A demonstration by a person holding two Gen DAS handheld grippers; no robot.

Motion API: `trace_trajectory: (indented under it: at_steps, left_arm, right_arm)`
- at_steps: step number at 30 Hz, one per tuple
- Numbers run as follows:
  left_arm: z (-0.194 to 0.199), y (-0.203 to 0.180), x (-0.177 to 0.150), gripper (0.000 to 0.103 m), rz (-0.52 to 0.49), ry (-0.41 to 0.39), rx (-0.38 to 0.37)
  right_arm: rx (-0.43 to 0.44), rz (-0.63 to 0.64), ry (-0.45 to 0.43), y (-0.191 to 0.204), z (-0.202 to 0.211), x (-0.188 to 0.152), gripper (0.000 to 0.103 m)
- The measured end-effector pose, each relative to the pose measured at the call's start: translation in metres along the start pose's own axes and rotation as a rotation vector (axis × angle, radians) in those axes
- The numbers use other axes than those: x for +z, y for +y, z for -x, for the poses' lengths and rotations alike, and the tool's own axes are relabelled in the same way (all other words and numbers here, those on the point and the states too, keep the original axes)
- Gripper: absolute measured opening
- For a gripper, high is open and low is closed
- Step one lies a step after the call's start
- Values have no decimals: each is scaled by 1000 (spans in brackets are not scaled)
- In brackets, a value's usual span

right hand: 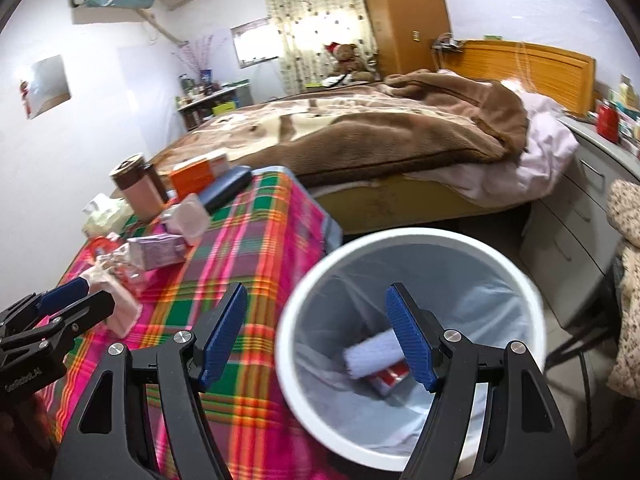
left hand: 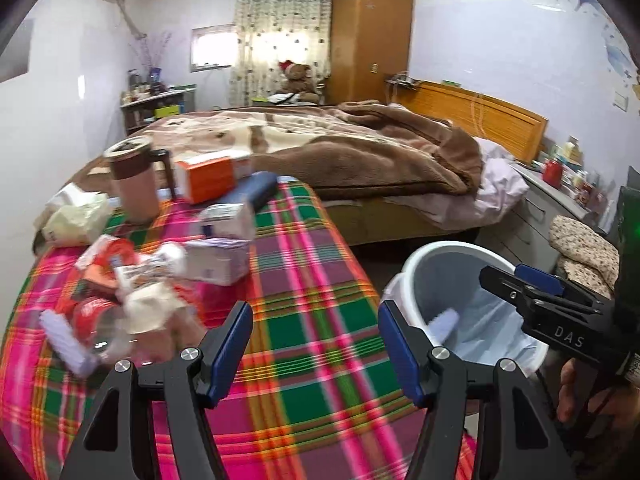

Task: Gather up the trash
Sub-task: 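Move both tools back over the cluttered table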

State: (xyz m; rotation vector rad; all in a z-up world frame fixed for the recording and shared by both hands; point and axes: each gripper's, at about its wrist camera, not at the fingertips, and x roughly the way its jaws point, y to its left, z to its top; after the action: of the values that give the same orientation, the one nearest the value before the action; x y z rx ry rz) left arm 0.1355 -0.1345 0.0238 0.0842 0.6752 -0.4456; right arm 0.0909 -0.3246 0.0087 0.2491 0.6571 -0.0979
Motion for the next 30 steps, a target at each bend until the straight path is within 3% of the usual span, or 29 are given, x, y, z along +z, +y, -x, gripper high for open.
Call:
trace_trajectory:
  at_steps: [19, 30]
  left_arm:
    - [23, 154, -27, 65, 242, 11, 217]
    - [9, 216, -34, 65, 361, 62, 272]
  right_arm:
    - [143, 145, 37, 96, -44, 15, 73]
    - [221, 41, 156, 127, -97, 42, 73]
